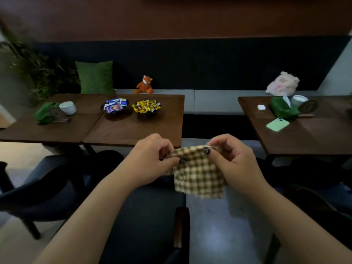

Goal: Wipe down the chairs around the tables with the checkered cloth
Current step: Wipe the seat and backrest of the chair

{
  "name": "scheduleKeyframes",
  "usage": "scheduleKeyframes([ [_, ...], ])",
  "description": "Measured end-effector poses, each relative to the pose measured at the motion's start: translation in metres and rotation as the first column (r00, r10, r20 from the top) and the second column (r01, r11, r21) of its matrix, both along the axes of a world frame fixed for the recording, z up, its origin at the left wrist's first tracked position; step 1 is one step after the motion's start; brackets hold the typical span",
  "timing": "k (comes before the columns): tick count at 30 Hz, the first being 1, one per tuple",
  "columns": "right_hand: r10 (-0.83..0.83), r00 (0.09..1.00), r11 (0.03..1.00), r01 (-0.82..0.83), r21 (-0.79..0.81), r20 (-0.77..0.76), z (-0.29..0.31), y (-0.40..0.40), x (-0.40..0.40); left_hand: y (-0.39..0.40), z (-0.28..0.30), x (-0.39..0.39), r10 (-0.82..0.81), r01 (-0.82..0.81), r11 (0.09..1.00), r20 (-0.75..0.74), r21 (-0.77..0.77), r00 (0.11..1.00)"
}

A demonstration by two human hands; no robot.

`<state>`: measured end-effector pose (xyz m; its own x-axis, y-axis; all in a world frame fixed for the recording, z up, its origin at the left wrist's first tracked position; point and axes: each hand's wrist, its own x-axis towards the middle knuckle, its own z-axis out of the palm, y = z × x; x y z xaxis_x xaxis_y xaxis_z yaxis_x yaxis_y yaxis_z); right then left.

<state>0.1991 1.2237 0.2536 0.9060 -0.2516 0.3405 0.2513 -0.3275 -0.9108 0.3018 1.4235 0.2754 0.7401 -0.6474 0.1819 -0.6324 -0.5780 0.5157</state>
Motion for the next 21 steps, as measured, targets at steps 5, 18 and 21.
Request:
scheduleKeyframes([
  [5, 0.236, 0.940, 0.884, -0.101, 0.456, -0.248, -0.012, 0.008, 0.020, 0.001, 0.004, 0.006, -0.057, -0.025, 0.947, -0.245, -0.320, 0.968],
  [18, -0.137, 0.924, 0.990, 0.121, -0.066, -0.358, 0.038, -0.012, 0.064, 0.026, 0.005, 0.044, -0.345, -0.029, 0.854, -0.607, -0.520, 0.715],
  [21, -0.169, 0.970, 0.966, 0.128, -0.223, -0.174, 0.030, 0.012, 0.066, 0.024, 0.004, 0.052, -0.301, -0.081, 0.828, -0.563, -0.554, 0.770],
])
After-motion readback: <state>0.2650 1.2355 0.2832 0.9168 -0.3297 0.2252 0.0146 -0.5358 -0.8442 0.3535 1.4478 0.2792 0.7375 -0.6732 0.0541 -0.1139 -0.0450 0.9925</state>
